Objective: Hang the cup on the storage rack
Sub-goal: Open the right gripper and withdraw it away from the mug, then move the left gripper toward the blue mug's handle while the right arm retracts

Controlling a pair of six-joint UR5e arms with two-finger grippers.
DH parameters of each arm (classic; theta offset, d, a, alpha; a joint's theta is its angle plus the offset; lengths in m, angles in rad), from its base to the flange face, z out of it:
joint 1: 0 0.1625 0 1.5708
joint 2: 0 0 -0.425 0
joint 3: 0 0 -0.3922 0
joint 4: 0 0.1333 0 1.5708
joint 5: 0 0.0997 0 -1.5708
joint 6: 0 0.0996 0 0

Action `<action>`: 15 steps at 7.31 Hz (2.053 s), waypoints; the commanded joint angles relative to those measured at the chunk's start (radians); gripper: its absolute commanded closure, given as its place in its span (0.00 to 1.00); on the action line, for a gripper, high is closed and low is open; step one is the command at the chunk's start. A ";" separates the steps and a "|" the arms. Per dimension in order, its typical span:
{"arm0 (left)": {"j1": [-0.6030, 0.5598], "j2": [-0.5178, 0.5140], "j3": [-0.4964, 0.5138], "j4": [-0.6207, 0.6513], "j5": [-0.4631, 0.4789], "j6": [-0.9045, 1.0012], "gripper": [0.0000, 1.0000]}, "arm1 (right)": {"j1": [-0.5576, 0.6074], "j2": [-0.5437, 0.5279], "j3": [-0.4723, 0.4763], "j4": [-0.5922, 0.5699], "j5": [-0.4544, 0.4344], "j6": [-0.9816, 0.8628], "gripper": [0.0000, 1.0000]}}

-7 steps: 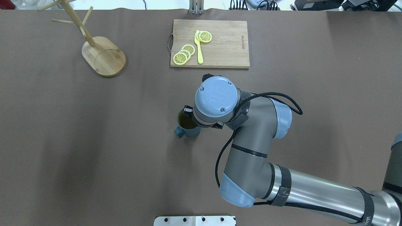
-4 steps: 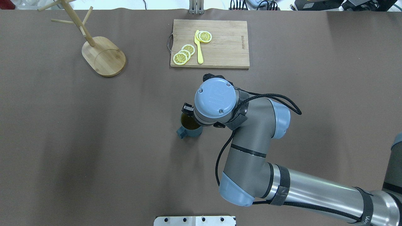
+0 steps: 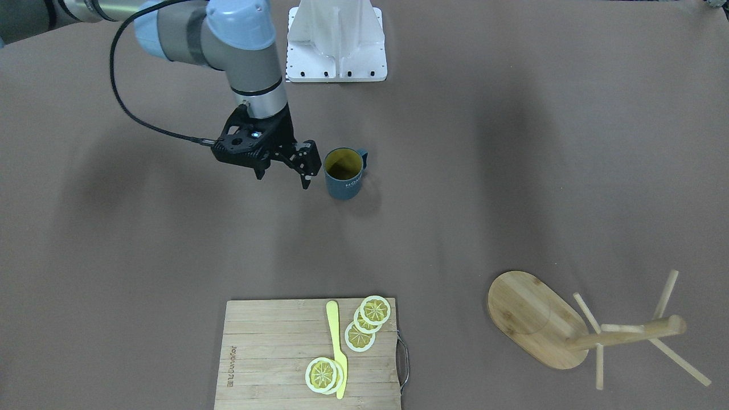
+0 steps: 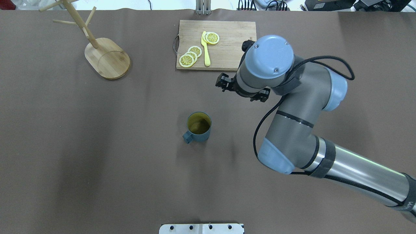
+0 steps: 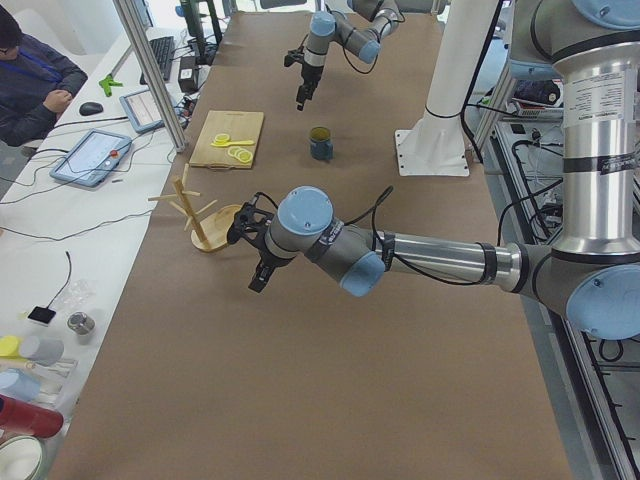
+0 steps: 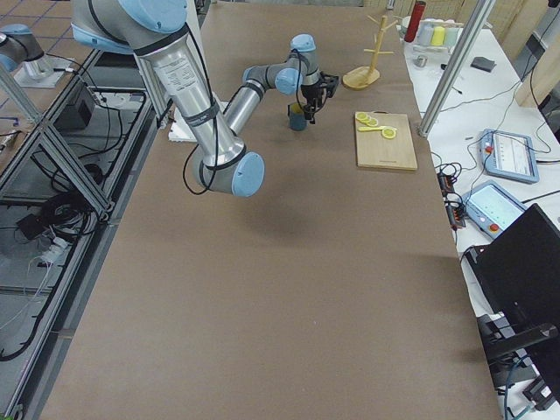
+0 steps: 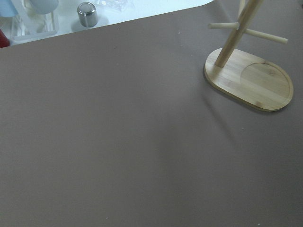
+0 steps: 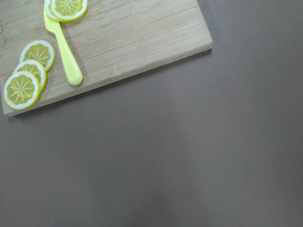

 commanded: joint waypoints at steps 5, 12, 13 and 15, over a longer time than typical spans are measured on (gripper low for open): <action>0.380 0.001 -0.072 -0.266 0.238 -0.486 0.01 | 0.401 -0.253 0.003 0.005 0.273 -0.684 0.00; 1.072 -0.132 -0.112 -0.252 0.914 -0.661 0.02 | 0.885 -0.555 -0.149 0.006 0.484 -1.472 0.00; 1.152 -0.163 -0.111 -0.231 1.011 -0.661 0.02 | 0.902 -0.577 -0.146 0.006 0.465 -1.512 0.00; 1.290 -0.297 -0.108 -0.093 1.189 -0.662 0.02 | 0.904 -0.576 -0.149 0.006 0.465 -1.512 0.00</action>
